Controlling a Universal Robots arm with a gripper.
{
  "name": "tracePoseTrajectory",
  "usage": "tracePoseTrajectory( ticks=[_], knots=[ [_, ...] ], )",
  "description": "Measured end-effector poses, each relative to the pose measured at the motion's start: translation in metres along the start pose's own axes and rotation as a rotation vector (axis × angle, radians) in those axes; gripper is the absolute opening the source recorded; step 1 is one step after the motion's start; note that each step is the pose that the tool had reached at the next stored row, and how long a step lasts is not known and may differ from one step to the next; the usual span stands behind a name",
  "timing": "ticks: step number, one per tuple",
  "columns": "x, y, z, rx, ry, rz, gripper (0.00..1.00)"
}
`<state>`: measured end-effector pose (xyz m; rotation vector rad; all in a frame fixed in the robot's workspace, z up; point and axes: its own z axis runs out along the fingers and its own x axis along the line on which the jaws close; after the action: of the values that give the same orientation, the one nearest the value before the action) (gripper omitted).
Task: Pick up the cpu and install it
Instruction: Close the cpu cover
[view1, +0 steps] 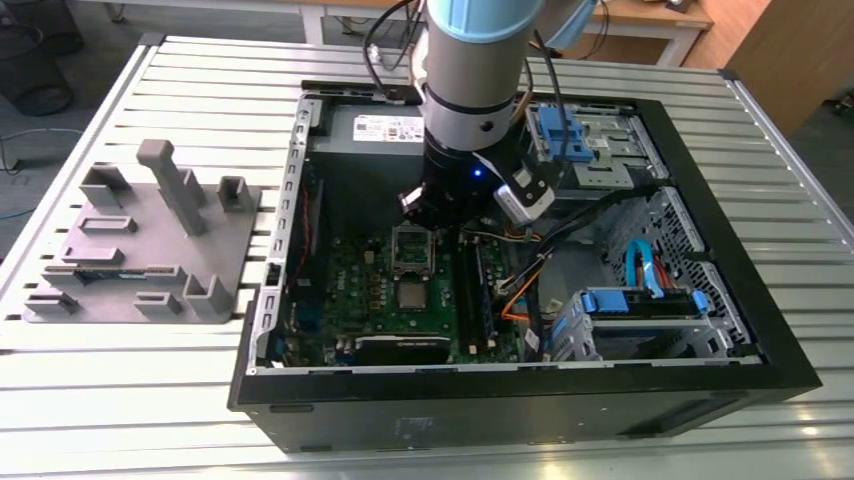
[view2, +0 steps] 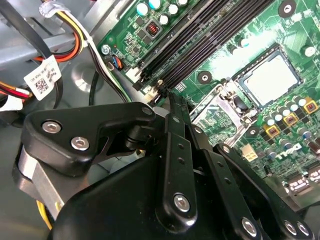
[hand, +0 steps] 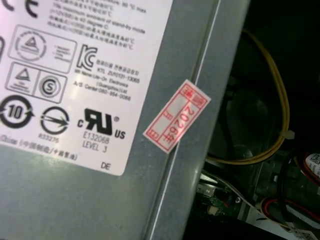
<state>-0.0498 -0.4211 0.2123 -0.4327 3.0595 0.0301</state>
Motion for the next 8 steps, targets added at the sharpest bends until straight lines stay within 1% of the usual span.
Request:
tracePoseTrajectory(
  ticks=[3,8],
  knots=[
    [-0.0001,0.0001,0.0012,-0.0021,0.0004,-0.040,0.11],
    [-0.0006,0.0025,0.0037,-0.0031,0.0005,-0.049,0.11]
  ],
)
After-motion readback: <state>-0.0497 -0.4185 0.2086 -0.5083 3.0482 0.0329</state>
